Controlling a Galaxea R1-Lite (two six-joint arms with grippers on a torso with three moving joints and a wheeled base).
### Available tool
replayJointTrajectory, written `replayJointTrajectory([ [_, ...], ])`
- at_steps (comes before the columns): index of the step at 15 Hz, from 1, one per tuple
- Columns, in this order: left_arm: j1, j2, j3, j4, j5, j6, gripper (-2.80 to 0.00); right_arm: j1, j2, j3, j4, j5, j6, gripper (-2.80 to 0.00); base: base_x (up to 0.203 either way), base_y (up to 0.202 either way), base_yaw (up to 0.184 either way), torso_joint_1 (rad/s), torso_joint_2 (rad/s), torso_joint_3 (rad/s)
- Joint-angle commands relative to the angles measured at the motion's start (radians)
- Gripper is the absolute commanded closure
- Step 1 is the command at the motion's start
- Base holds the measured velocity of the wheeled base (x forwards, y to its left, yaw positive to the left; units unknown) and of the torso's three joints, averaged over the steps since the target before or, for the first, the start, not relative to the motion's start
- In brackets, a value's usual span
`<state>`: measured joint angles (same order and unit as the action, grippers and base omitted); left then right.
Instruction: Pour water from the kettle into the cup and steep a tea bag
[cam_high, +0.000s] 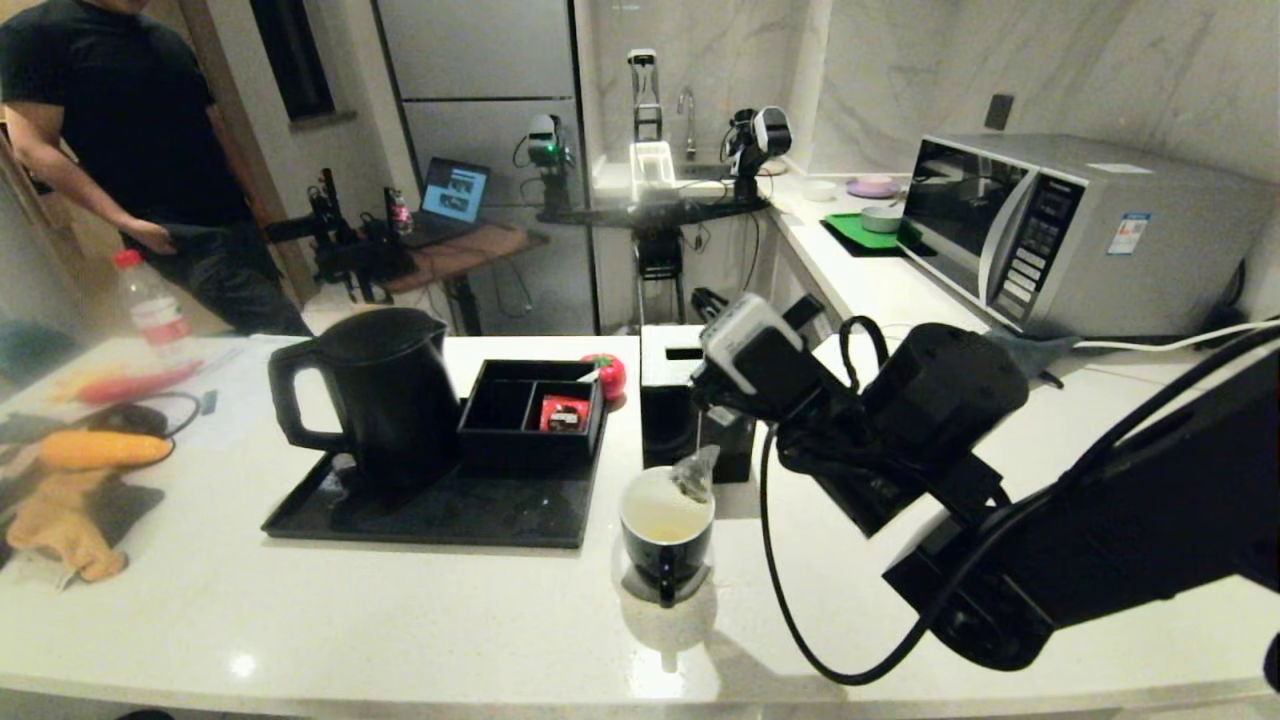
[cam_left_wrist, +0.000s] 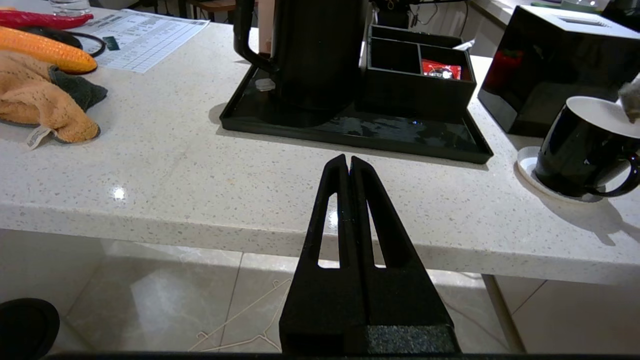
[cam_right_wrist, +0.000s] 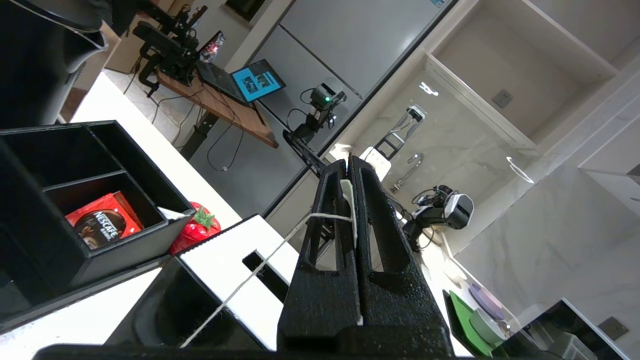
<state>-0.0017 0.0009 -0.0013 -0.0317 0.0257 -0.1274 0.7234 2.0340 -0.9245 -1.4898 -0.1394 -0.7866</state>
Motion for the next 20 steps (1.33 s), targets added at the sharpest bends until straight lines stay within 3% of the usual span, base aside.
replayJointTrajectory([
  [1,-0.001,-0.001,0.0,-0.001,0.0,-0.001,0.0,0.001,0.011,0.004,-0.009,0.0,-0.005,0.0,0.0,0.0,0.0,0.0,0.0,0.0],
  [20,0.0,-0.001,0.0,-0.001,0.0,-0.001,0.0,0.018,0.189,0.066,-0.012,0.059,-0.007,0.0,0.0,0.0,0.0,0.0,0.0,0.0],
])
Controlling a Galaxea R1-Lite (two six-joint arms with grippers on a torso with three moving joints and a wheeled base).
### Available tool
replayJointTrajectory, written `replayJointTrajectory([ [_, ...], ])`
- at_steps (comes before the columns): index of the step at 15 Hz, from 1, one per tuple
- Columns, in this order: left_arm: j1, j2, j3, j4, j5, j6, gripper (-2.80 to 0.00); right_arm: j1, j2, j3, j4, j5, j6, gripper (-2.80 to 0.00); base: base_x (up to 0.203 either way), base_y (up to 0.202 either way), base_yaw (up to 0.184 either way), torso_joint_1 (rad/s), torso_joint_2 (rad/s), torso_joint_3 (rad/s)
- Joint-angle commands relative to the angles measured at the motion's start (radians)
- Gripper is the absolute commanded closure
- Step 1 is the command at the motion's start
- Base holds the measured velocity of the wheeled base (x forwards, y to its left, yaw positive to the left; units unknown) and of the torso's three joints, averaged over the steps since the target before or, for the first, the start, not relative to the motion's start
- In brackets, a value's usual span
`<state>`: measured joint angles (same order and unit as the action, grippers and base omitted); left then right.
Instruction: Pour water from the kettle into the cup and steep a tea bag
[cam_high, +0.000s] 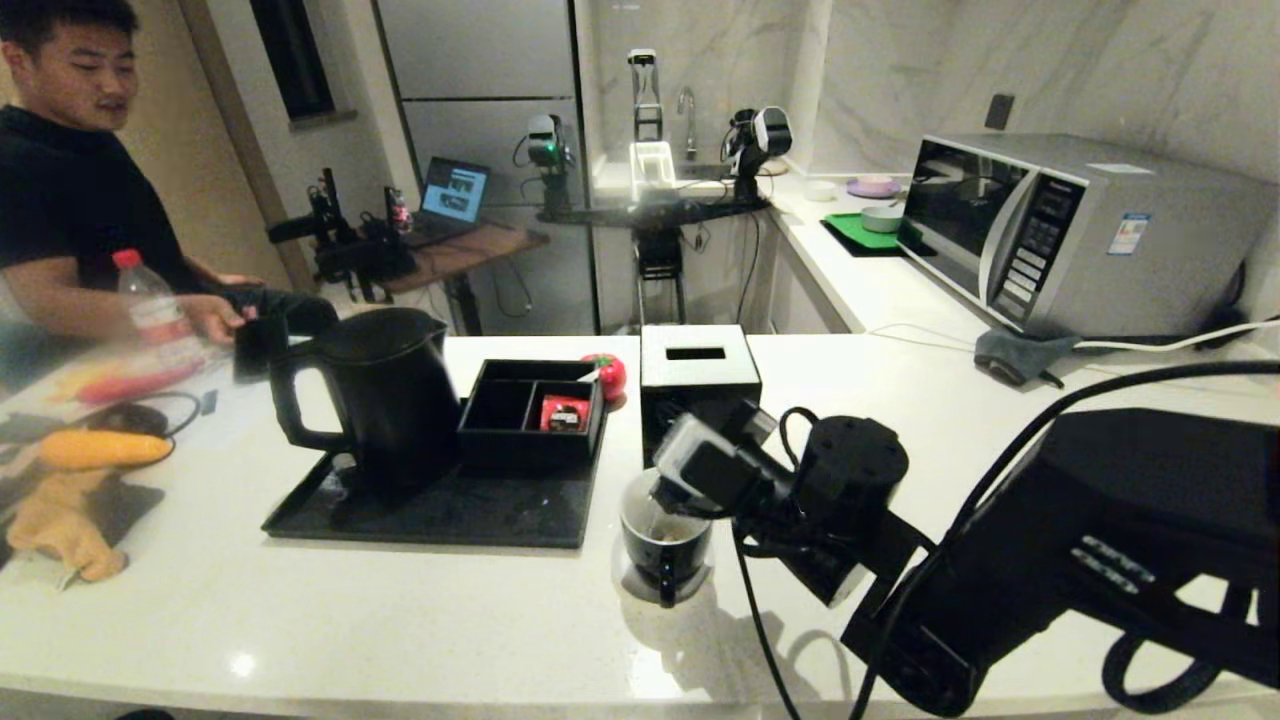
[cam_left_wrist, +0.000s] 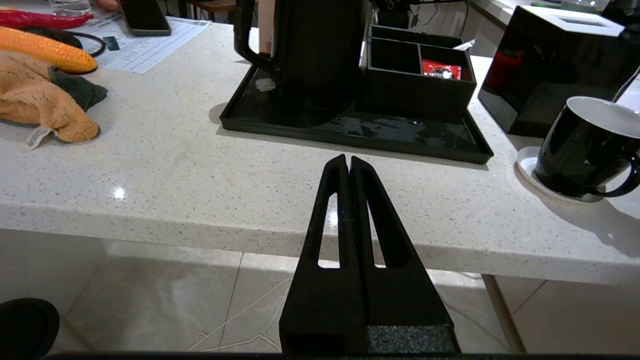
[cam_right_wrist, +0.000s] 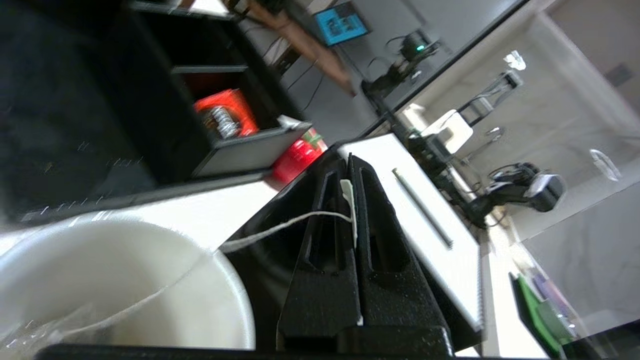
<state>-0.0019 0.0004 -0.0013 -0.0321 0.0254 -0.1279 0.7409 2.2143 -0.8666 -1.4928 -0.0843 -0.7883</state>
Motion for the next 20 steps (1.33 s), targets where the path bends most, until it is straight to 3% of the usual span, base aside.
replayJointTrajectory([
  [1,0.0,0.0,0.0,0.0,0.001,-0.001,0.0,0.002,0.005,0.017,-0.011,0.015,-0.006,0.0,0.0,0.0,0.0,0.0,0.0,0.0],
  [9,0.0,0.0,0.0,0.0,0.001,-0.001,0.0,-0.019,-0.102,-0.05,-0.002,0.005,-0.002,0.0,0.0,0.0,0.0,0.0,0.0,0.0],
  [15,0.0,0.0,0.0,0.0,0.001,-0.001,0.0,-0.079,-0.124,-0.207,0.034,0.008,0.0,0.0,0.0,0.0,0.0,0.0,0.0,0.0],
  [20,0.0,0.0,0.0,0.0,0.001,-0.001,0.0,-0.102,-0.099,-0.212,0.029,0.01,0.008,0.0,0.0,0.0,0.0,0.0,0.0,0.0],
])
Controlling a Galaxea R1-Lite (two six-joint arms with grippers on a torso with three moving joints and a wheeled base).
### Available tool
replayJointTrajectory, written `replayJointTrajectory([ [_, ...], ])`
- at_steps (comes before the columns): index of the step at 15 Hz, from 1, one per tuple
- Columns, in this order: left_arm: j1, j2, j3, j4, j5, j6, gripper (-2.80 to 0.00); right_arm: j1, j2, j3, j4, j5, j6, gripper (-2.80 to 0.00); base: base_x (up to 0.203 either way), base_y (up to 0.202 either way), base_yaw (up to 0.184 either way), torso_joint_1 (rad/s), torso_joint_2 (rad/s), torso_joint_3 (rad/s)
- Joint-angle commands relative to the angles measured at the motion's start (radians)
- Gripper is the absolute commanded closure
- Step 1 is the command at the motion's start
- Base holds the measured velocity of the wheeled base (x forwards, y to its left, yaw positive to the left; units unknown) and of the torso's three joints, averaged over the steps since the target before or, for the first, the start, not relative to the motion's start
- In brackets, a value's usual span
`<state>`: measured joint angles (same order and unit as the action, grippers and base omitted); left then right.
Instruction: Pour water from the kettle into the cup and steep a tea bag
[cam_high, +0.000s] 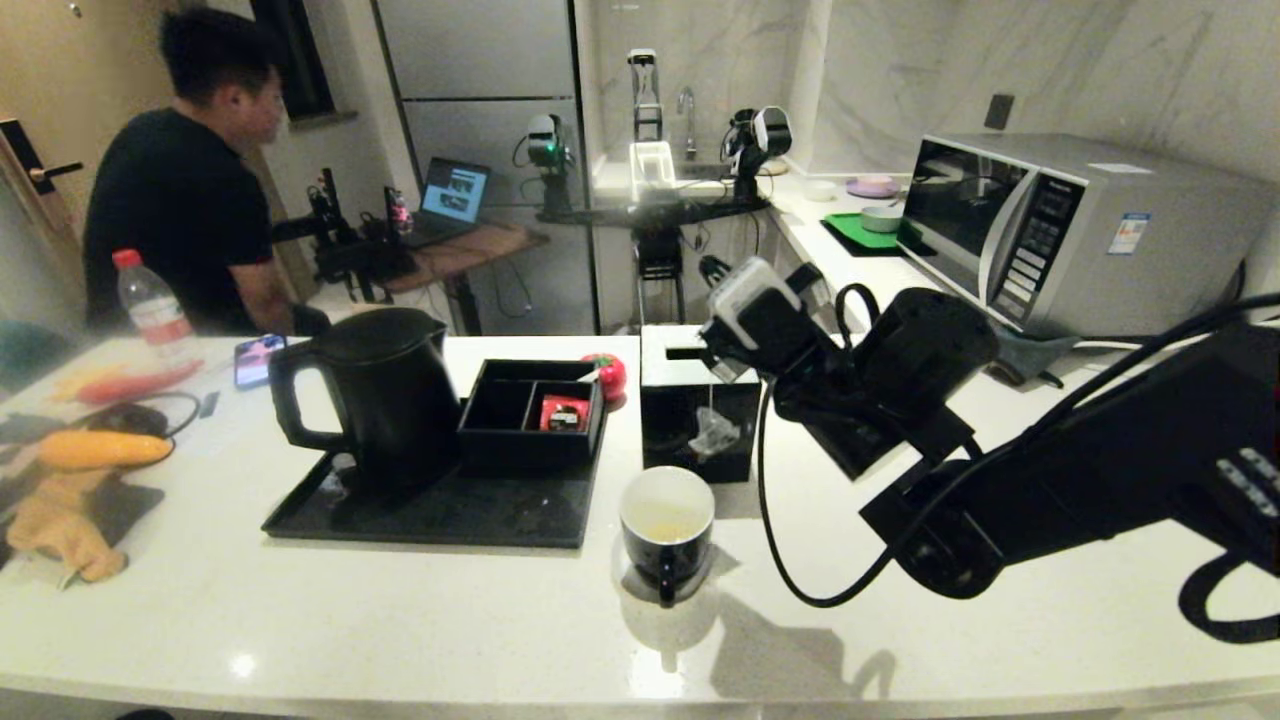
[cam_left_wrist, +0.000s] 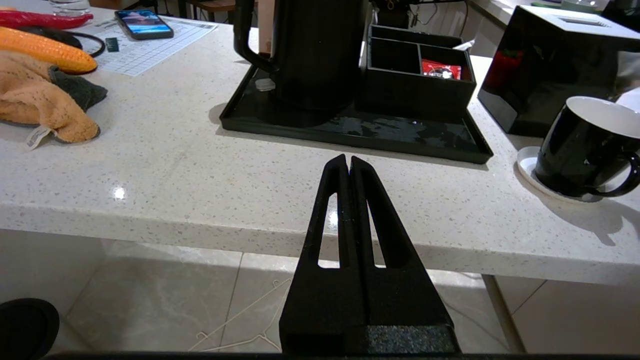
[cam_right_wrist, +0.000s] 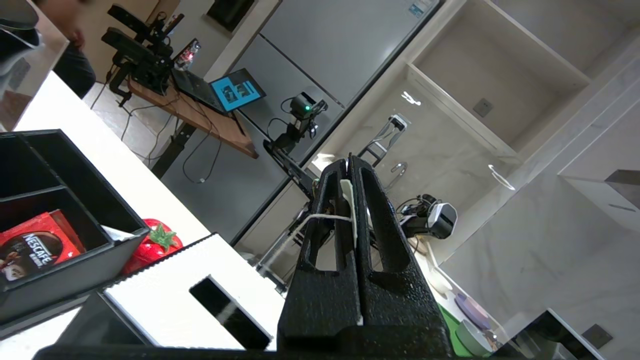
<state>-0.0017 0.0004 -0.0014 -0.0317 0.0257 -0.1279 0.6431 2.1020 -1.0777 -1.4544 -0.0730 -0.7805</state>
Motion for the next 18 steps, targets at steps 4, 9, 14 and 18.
replayJointTrajectory([
  [4,0.0,0.0,0.0,-0.001,0.0,-0.001,0.0,-0.004,0.021,-0.005,-0.004,-0.002,0.007,0.0,0.0,0.0,0.0,0.0,0.0,0.0],
  [9,0.0,0.0,0.0,-0.001,0.0,-0.001,0.0,-0.003,0.018,-0.009,0.002,-0.004,0.007,0.0,0.0,0.0,0.0,0.0,0.0,0.0],
  [14,-0.001,0.0,0.0,-0.001,0.0,-0.001,0.0,-0.005,0.028,-0.112,0.065,-0.002,0.007,0.0,0.0,0.0,0.0,0.0,0.0,0.0],
  [18,0.0,0.0,0.0,-0.001,0.0,-0.001,0.0,-0.016,0.05,-0.274,0.166,-0.002,0.007,0.0,0.0,0.0,0.0,0.0,0.0,0.0],
])
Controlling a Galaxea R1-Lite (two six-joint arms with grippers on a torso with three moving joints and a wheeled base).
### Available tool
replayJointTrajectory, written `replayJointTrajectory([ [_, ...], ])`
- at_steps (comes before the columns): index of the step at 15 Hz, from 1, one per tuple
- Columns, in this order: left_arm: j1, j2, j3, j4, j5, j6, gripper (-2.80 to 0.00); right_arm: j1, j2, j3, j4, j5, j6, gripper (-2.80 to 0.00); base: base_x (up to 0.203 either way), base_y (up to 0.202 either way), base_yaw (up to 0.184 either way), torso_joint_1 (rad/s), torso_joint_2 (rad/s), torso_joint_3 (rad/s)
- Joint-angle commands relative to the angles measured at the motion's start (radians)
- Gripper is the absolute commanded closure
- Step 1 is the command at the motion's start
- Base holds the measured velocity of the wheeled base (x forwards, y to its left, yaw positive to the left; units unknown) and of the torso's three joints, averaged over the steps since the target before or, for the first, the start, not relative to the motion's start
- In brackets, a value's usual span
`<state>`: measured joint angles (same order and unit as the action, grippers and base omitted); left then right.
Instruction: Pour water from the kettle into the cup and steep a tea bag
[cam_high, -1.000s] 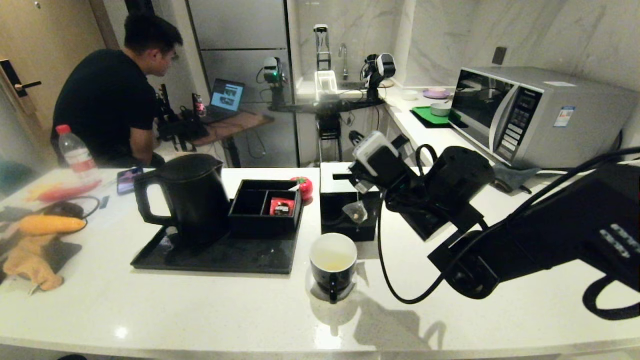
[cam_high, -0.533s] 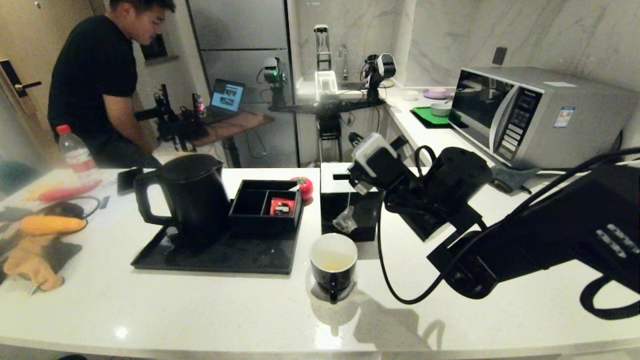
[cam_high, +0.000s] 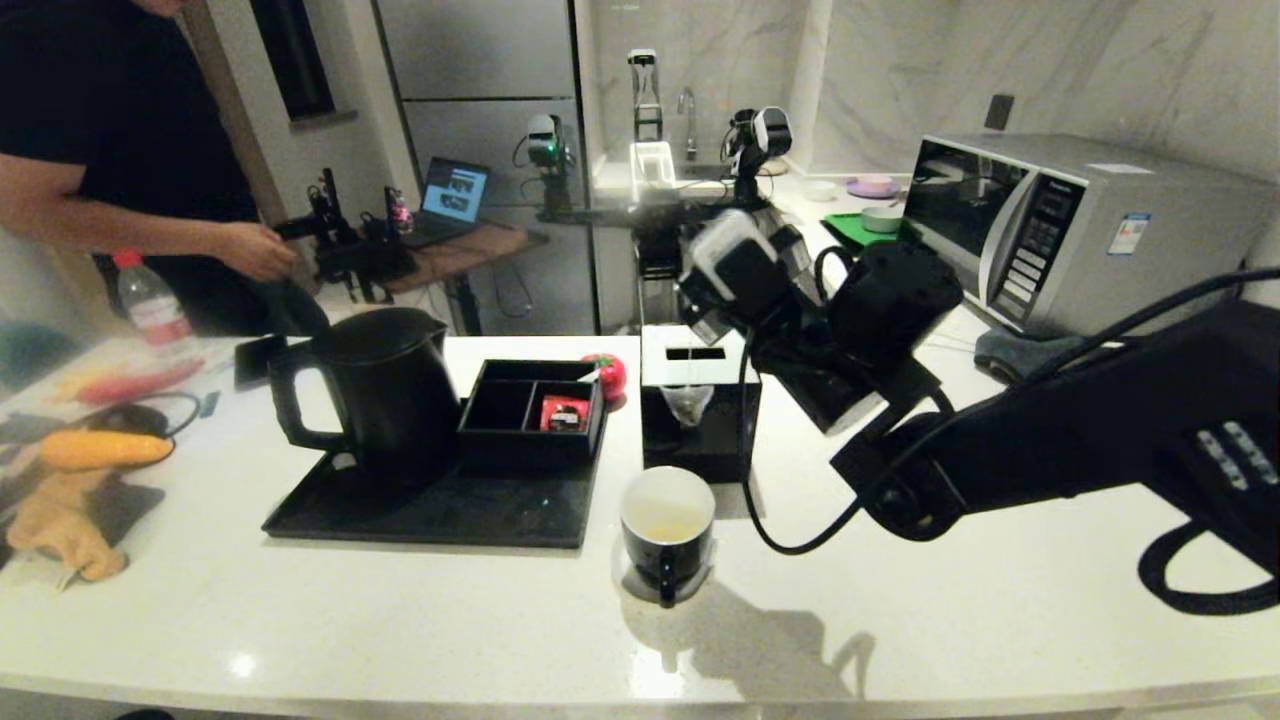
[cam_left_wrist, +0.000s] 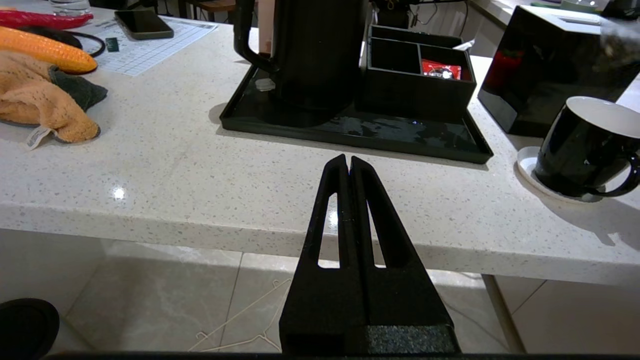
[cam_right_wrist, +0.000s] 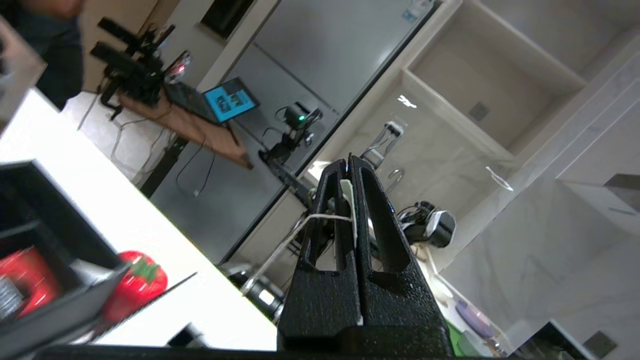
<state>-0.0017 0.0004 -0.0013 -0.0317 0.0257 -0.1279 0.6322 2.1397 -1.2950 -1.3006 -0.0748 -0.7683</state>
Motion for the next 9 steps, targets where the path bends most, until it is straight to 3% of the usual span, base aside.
replayJointTrajectory([
  [1,0.0,0.0,0.0,-0.001,0.0,-0.001,0.0,-0.011,0.017,-0.092,0.036,0.0,-0.004,0.0,0.0,0.0,0.0,0.0,0.0,0.0],
  [9,0.0,0.0,0.0,-0.001,0.0,-0.001,0.0,-0.085,0.095,-0.417,0.22,0.005,0.009,0.0,0.0,0.0,0.0,0.0,0.0,0.0],
])
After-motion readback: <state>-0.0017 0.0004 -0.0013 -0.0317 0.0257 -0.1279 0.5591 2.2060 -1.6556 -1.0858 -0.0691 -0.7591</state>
